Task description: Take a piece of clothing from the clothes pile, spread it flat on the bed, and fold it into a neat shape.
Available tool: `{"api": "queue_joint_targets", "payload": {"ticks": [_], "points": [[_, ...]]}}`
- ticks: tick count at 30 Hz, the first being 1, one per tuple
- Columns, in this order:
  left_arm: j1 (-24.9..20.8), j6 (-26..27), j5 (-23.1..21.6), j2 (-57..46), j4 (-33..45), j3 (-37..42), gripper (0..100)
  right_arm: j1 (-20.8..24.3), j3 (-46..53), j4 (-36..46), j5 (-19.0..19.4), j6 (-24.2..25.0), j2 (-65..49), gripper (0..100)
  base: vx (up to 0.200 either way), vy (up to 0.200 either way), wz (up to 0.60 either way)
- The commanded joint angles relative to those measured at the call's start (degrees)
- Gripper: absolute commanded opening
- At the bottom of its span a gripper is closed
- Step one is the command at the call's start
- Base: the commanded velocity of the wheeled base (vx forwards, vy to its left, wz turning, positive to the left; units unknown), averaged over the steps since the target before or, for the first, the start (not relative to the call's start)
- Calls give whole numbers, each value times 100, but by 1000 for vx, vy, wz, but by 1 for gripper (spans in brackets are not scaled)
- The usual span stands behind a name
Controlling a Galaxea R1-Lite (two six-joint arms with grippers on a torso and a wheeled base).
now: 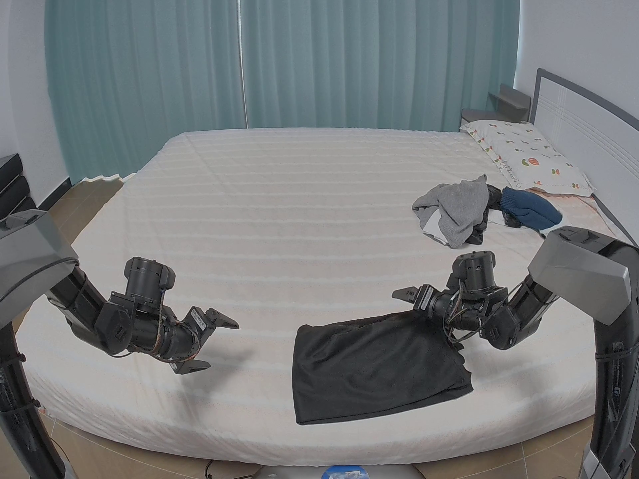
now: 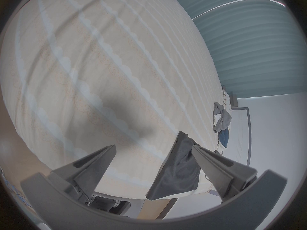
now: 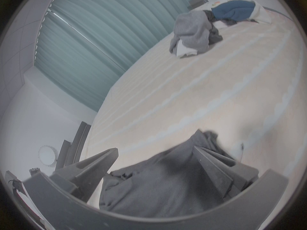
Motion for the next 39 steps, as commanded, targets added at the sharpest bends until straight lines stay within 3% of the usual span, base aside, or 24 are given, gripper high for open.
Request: {"api": "queue_joint_targets", "payload": {"ticks": [1,8,14,20,21,35,37,39], "points": [[0,-2,-8,9,-1,0,100,-173,-66,-28,5,-114,-67,100,0,0,0],[0,16,1,18,-1,0,100,-305,128,-248,93,-465,30,100,0,0,0],[0,24,1,9,-1,0,100,-314,242,-301,419,-588,100,100,0,0,0],[0,16,1,9,-1,0,100,-314,216,-301,419,-834,276,100,0,0,0],[0,24,1,18,-1,0,100,-323,216,-301,419,-878,284,0,0,0,0],[-141,-134,28,150,52,-466,100,-578,488,-415,392,-826,126,0,0,0,0],[-360,-230,238,325,78,-791,100,-578,585,-617,392,-826,100,0,0,0,0],[-580,-204,766,651,60,-1152,100,-578,673,-740,392,-826,100,0,0,0,0]]}}
